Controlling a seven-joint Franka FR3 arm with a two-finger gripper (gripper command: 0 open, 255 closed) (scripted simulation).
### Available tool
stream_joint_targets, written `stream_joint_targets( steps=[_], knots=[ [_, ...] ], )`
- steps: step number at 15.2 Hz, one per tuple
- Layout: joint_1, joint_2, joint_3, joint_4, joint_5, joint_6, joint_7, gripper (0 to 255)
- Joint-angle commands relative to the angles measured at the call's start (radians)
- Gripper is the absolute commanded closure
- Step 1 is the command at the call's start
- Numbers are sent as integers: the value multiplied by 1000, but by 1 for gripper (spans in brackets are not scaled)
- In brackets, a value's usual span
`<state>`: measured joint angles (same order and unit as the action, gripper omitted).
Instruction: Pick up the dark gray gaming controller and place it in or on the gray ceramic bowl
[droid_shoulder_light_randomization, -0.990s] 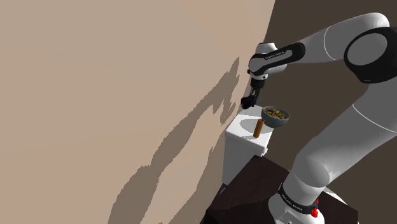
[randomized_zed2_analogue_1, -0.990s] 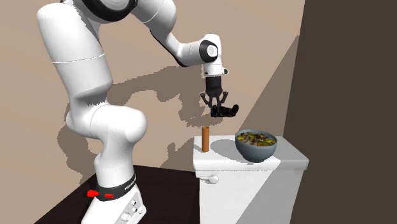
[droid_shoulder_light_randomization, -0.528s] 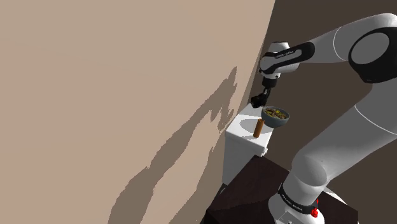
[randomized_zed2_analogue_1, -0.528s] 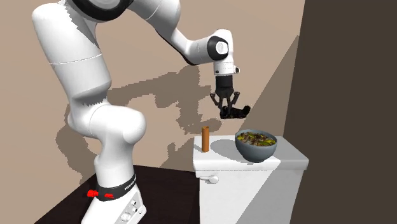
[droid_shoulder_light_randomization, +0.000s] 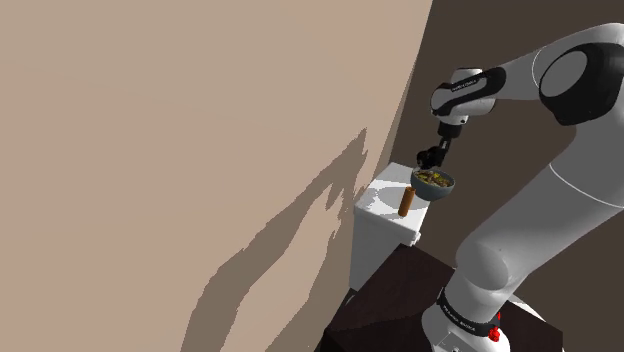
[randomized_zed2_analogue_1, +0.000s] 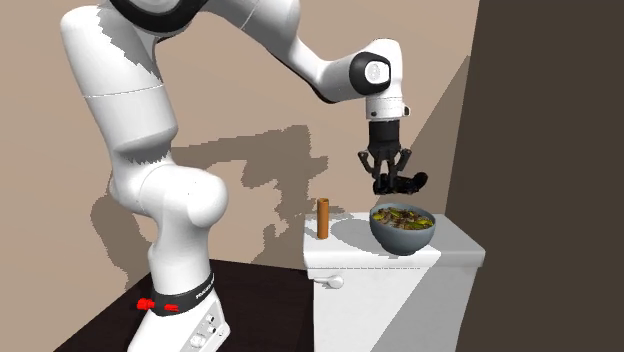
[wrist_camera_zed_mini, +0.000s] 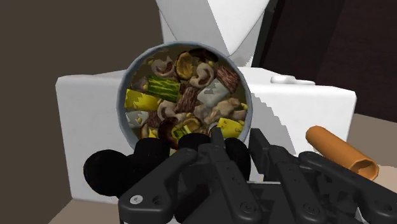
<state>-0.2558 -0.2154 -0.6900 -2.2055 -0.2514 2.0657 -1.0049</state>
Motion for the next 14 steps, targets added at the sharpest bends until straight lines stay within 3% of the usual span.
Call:
stream_joint_targets(
  steps=[1, 4, 14],
  knots=[
    [-17, 8, -33, 8, 1, 7, -52, 255],
    [-31, 41, -78, 38, 22, 14, -123, 255],
    [-27, 114, -106, -45, 63, 157, -148, 255]
  ],
)
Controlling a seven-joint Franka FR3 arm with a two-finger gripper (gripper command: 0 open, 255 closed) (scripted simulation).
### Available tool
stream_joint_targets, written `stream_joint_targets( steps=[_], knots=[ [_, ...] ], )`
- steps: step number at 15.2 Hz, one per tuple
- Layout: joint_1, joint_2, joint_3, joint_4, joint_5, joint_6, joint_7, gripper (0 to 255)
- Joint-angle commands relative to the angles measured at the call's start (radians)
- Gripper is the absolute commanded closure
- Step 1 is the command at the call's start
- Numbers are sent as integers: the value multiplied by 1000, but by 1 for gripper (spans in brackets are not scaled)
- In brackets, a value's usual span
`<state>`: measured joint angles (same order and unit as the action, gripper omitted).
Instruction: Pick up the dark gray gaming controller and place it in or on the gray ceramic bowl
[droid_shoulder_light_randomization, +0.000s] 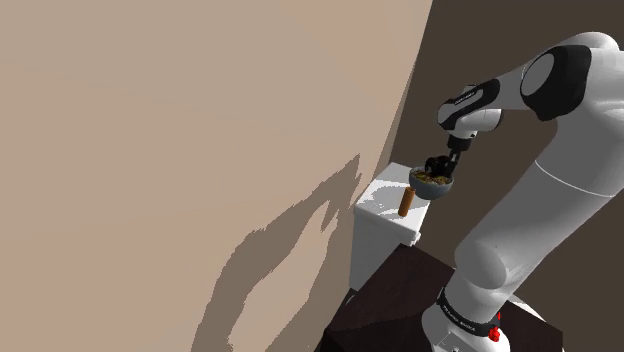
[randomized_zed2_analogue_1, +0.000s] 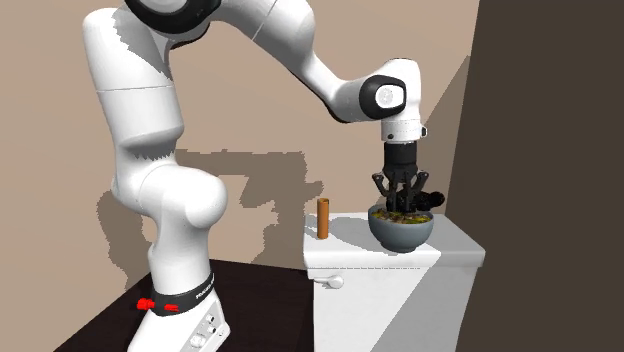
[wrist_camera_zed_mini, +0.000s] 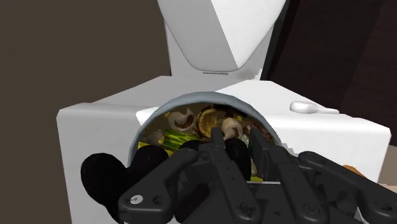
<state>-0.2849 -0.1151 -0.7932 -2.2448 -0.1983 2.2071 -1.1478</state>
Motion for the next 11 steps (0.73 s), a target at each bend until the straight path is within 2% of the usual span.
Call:
stream_joint_targets(
  steps=[1, 3, 10, 11],
  knots=[
    [3, 23, -5, -13, 16, 30, -9, 255],
    [4, 42, -10, -27, 29, 59, -18, 255],
    [4, 42, -11, -27, 29, 59, -18, 255],
    [4, 43, -11, -26, 30, 60, -19, 0]
  ],
)
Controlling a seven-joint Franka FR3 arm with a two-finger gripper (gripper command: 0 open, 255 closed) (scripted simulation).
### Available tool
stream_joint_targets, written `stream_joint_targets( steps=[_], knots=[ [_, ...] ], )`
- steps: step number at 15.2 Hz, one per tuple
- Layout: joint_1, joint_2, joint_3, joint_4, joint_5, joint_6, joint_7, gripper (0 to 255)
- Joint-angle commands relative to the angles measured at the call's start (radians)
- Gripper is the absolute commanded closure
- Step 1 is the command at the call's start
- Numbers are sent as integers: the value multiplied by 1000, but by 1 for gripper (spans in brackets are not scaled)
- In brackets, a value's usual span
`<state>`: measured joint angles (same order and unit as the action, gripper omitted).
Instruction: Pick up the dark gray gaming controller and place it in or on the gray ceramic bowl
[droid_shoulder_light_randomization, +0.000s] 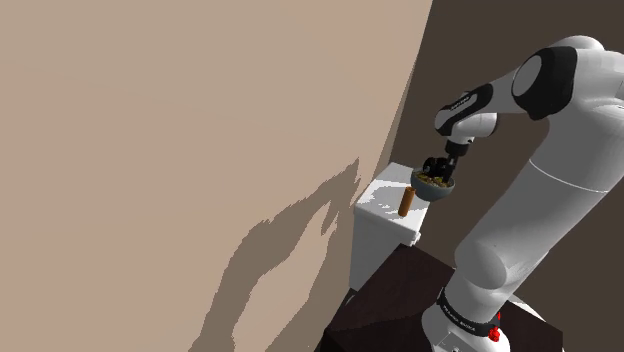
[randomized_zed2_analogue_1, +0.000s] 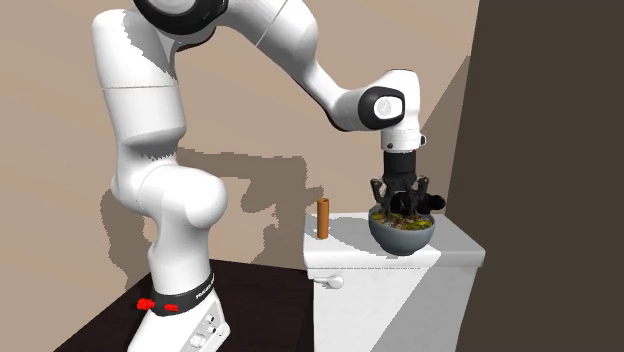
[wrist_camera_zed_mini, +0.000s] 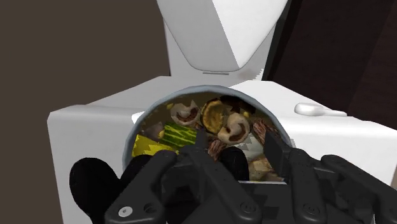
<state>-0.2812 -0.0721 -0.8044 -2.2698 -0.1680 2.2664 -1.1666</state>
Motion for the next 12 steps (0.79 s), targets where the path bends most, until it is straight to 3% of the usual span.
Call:
stream_joint_targets(
  steps=[1, 5, 9, 12],
  knots=[
    [1, 2, 1, 0, 1, 0, 0, 0],
    [0, -1, 0, -2, -1, 0, 0, 0],
    [0, -90, 31, 62, -59, -137, 46, 0],
    [0, -90, 31, 62, -59, -137, 46, 0]
  ],
)
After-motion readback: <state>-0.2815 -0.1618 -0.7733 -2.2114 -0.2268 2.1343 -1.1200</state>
